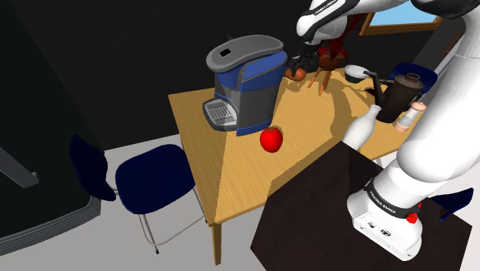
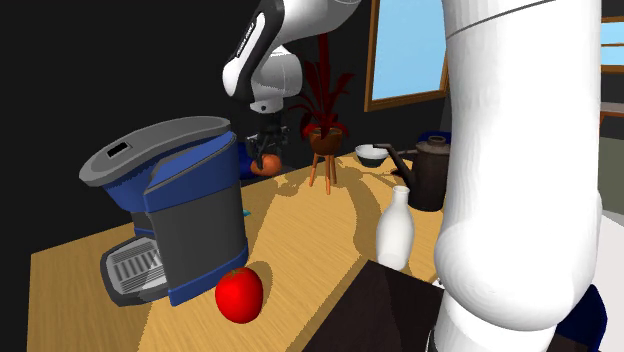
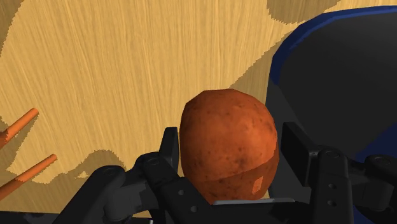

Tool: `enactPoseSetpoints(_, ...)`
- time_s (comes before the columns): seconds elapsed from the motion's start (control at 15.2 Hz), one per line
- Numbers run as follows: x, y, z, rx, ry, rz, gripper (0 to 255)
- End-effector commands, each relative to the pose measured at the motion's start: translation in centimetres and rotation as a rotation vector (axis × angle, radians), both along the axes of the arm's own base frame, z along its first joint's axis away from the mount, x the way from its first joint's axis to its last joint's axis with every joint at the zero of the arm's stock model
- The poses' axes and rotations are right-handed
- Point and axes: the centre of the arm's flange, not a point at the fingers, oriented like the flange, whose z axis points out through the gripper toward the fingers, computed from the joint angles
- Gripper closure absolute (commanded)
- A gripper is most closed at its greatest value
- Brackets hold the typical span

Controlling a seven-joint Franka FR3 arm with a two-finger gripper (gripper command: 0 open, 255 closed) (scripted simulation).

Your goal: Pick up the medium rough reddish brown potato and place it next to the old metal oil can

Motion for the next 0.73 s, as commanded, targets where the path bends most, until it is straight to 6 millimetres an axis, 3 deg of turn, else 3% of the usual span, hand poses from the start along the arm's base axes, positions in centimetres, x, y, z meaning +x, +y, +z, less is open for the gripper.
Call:
enactPoseSetpoints(0.0, 0.0, 0.0, 1.1, 0.000, 0.000, 0.000, 255)
enactPoseSetpoints(0.66, 0.0, 0.0, 6.3, 0.000, 0.000, 0.000, 255)
